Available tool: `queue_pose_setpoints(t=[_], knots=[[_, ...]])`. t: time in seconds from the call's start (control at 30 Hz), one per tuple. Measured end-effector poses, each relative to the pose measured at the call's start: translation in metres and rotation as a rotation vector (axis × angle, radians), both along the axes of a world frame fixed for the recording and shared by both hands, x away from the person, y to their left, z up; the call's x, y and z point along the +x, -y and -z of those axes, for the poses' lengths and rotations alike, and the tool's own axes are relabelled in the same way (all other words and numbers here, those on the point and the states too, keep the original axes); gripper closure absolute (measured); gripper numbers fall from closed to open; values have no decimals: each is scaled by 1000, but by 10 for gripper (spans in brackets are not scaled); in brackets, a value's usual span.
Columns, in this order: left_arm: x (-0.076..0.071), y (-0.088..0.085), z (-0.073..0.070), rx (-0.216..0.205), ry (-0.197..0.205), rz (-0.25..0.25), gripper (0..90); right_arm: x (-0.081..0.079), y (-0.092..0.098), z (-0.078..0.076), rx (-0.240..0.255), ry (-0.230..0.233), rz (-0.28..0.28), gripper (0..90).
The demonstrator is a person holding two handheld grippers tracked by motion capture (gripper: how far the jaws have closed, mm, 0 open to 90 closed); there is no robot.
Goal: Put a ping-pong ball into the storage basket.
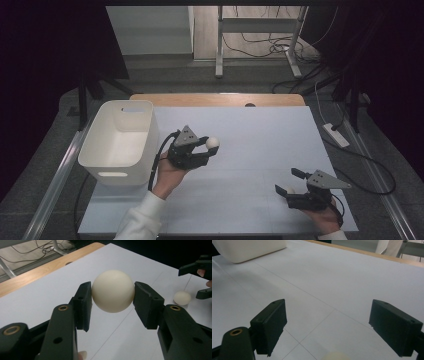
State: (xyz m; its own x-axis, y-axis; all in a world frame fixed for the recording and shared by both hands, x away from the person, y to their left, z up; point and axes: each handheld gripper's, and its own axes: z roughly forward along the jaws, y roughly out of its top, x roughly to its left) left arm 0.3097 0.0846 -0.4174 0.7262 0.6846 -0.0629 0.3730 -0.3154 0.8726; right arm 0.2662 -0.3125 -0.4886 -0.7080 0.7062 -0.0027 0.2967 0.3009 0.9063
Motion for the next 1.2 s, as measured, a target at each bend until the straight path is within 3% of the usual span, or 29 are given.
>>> queue_pose_setpoints(t=[0.47, 1.2], knots=[[2, -12, -17, -17, 27, -25, 506, 0, 0, 0, 2, 0, 1, 142], [7, -25, -31, -44, 55, -61, 506, 0, 1, -1, 4, 3, 5, 142]])
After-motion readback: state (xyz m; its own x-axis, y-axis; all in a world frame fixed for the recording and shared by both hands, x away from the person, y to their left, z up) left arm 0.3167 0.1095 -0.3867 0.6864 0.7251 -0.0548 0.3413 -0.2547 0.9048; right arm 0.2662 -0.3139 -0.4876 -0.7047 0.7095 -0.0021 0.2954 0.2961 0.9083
